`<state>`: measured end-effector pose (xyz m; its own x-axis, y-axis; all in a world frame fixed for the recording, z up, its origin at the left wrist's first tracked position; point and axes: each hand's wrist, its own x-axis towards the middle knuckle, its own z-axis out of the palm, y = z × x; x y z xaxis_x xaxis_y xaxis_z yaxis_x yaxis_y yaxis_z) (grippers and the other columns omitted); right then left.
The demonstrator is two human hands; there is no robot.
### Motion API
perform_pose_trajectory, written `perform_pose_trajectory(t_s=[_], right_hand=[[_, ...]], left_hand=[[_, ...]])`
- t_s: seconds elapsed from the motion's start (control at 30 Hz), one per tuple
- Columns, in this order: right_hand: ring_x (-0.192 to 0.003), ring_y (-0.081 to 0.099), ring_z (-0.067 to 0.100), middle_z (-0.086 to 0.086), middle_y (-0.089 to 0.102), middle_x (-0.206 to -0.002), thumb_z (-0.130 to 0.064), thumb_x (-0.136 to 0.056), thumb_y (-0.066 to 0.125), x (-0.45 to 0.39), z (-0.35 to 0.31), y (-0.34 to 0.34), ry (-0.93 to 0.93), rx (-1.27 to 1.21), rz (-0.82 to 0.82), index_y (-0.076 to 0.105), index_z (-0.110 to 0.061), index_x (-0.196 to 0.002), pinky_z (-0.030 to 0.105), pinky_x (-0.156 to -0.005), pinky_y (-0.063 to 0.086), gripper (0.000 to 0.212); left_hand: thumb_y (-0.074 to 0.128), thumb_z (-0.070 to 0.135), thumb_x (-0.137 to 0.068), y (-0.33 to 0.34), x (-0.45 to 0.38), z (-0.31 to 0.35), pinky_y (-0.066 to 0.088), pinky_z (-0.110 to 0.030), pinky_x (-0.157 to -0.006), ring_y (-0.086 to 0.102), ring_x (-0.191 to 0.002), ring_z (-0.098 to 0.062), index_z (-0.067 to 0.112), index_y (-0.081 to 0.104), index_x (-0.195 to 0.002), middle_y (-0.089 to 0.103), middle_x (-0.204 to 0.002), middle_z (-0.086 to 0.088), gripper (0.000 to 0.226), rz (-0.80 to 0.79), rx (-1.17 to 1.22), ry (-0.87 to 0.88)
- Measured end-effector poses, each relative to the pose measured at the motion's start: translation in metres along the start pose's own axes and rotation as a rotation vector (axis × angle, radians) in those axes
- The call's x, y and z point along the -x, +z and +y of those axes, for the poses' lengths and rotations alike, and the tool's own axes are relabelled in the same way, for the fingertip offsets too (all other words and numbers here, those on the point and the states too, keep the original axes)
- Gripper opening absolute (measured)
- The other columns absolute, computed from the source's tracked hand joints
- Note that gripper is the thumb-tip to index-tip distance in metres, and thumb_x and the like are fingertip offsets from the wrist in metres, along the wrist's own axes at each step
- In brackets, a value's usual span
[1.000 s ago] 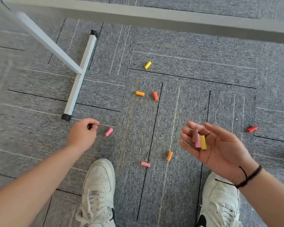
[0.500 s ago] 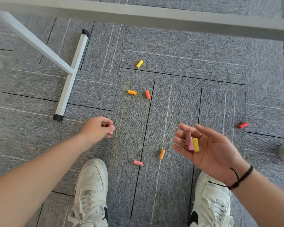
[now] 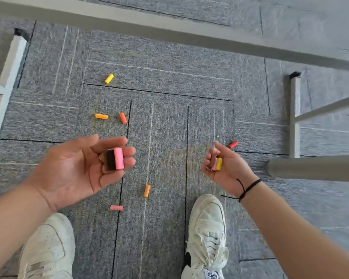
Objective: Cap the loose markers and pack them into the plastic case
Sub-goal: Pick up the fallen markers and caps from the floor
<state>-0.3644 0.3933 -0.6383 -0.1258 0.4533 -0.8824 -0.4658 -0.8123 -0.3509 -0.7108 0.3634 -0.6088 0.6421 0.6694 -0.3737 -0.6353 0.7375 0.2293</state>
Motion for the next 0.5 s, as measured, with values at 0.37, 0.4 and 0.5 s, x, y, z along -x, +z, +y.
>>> perform_pose_trajectory(t_s=[0.37,0.4,0.5], right_hand=[[-0.054,0.048,0.014,0.002,0.057,-0.076,-0.025,-0.093,0.066,-0.053,-0.058,-0.062,-0.232,0.610,0.762,0.052,-0.011,-0.128,0.026,-0.050,0.047,0.040],[-0.056,0.049,0.015,0.002,0.057,-0.075,-0.032,-0.091,0.068,-0.058,-0.061,-0.060,-0.227,0.588,0.770,0.057,-0.004,-0.117,0.026,-0.054,0.049,0.040],[-0.053,0.046,0.012,0.000,0.055,-0.071,-0.030,-0.095,0.064,-0.059,-0.061,-0.053,-0.199,0.553,0.741,0.056,0.000,-0.102,0.023,-0.052,0.044,0.032]], left_hand=[[0.011,0.038,-0.107,0.016,-0.019,-0.027,0.011,-0.049,-0.122,0.013,-0.149,-0.044,-0.012,0.014,-0.150,0.015,-0.157,-0.035,0.066,0.026,-0.058,-0.101],[0.010,0.038,-0.107,0.015,-0.021,-0.028,0.010,-0.049,-0.122,0.013,-0.149,-0.043,-0.012,0.013,-0.150,0.015,-0.157,-0.034,0.067,0.005,-0.041,-0.105],[0.009,0.043,-0.106,0.014,-0.021,-0.030,0.008,-0.046,-0.123,0.012,-0.150,-0.041,-0.011,0.014,-0.151,0.017,-0.158,-0.033,0.070,0.002,-0.036,-0.122]])
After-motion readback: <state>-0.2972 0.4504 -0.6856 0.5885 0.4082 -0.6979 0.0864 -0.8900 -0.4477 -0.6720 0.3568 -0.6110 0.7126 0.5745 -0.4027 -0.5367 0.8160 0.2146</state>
